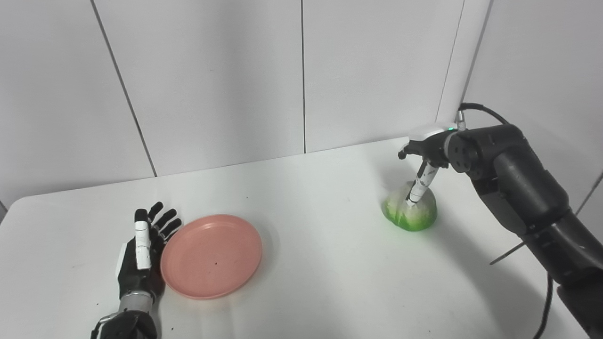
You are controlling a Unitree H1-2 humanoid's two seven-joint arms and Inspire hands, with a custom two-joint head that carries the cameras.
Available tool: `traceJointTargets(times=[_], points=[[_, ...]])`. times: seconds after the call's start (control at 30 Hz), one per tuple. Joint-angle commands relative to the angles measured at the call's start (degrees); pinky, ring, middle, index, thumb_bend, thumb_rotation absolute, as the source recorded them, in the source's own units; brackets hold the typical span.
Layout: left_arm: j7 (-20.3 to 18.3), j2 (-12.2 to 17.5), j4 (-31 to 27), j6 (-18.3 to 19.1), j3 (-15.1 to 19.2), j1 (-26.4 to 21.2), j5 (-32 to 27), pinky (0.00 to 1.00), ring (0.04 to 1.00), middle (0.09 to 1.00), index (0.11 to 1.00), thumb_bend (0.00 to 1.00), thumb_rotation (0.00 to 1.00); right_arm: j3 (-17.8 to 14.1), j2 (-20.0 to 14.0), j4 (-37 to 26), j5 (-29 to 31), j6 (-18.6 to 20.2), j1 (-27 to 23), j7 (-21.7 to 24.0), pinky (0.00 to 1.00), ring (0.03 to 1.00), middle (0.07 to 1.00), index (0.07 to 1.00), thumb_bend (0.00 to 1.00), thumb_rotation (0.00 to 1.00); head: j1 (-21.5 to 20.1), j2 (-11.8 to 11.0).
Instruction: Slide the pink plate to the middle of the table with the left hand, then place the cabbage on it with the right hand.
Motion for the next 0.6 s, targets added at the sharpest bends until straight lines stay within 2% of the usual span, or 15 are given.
traceJointTargets(times=[0.0,0.23,0.4,0.57], points=[[0.04,0.35,-1.24,-0.01,-0.02,-1.6,0.05,0.82,0.831,0.843,0.875,0.91,0.96,-0.8,-1.89,0.09,1.03,-0.06,-2.4,-1.67,0.61,0.831,0.97,0.9,1.0,0.37,0.01,-0.03],[-0.03,0.18,-1.14,0.11,-0.01,-1.66,-0.12,0.83,0.832,0.85,0.885,0.92,0.95,-0.53,-1.51,2.25,4.28,0.84,-1.98,-2.23,0.61,0.84,0.983,0.909,1.0,0.34,0.63,0.07],[0.11,0.05,-1.02,0.45,-0.18,-1.62,0.1,0.83,0.838,0.848,0.881,0.93,0.95,0.6,-1.64,2.91,4.82,0.52,-1.84,-2.8,0.64,0.869,0.99,0.902,1.0,0.3,0.58,0.03],[0.28,-0.13,-0.94,0.32,-0.22,-1.47,0.22,0.82,0.84,0.845,0.876,0.93,0.95,2.1,-1.75,4.38,4.86,0.47,-1.64,-3.41,0.65,0.857,0.976,0.895,1.0,0.3,0.81,0.11]])
